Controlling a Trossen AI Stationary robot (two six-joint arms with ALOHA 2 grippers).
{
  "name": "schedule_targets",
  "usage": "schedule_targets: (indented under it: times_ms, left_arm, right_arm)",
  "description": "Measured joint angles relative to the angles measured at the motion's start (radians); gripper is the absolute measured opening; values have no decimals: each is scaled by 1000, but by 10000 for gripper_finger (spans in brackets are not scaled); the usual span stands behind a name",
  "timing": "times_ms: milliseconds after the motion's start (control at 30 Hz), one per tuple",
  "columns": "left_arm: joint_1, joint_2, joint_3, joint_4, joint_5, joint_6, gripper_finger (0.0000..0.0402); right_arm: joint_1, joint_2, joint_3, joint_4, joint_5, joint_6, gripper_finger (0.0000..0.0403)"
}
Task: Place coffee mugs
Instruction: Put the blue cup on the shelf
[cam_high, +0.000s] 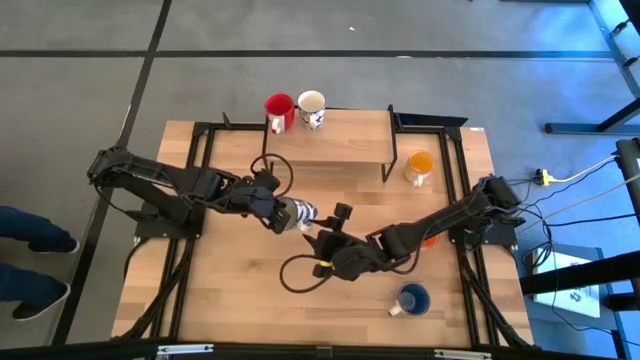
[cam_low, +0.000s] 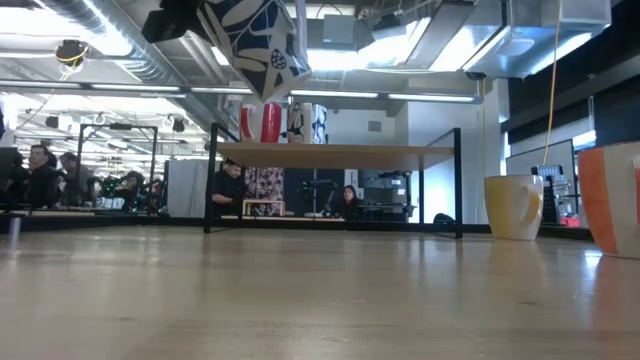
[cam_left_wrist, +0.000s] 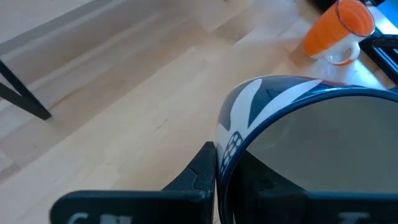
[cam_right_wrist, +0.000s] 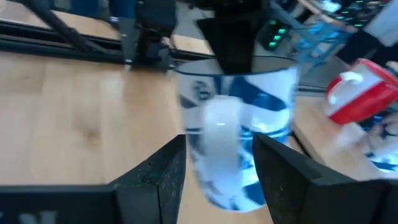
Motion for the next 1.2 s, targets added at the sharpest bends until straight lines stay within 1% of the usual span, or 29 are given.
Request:
schedule_targets:
  times_ms: [100, 200, 300, 367, 433, 633, 700, 833, 933, 1000, 1067, 1133, 1200]
  left_arm:
    - [0, 0, 0, 1, 5, -1, 16]
    - [0, 0, 0, 1, 2, -1, 16]
    - [0, 0, 0, 0, 1, -4, 16]
    - [0, 0, 0, -1, -2, -5, 16]
    - [1, 0, 0, -1, 4, -11, 16]
    - [1, 0, 0, 0, -7, -6, 20]
    - [0, 0, 0, 0, -10, -2, 37]
    - [-1, -4, 2, 6, -14, 15, 85]
    - [4, -40, 40, -42, -25, 57, 118]
    - [15, -75, 77, -96, -25, 98, 132]
    - [17, -110, 124, -131, -35, 152, 139]
    - [15, -156, 165, -167, -43, 213, 141]
    - [7, -206, 190, -166, -45, 286, 142]
  right_arm:
    - [-6, 9, 0, 4, 44, 0, 174]
    - [-19, 9, 0, 12, 24, -8, 160]
    - [-27, 9, 0, 9, 0, -15, 117]
    - [-30, 9, 0, 7, -22, -21, 79]
    - [-30, 9, 0, 4, -21, -39, 42]
    - [-30, 9, 0, 5, -20, -56, 39]
    - [-30, 9, 0, 9, -20, -47, 39]
    - [-30, 2, 0, 8, -26, -38, 39]
    - [-30, -14, -1, 7, -29, -39, 39]
    - [-30, -36, -1, 7, -28, -40, 39]
    - [-30, -64, -1, 10, -25, -40, 39]
    - [-30, -94, -1, 11, 2, -39, 39]
    - [-31, -126, -1, 5, 30, -39, 39]
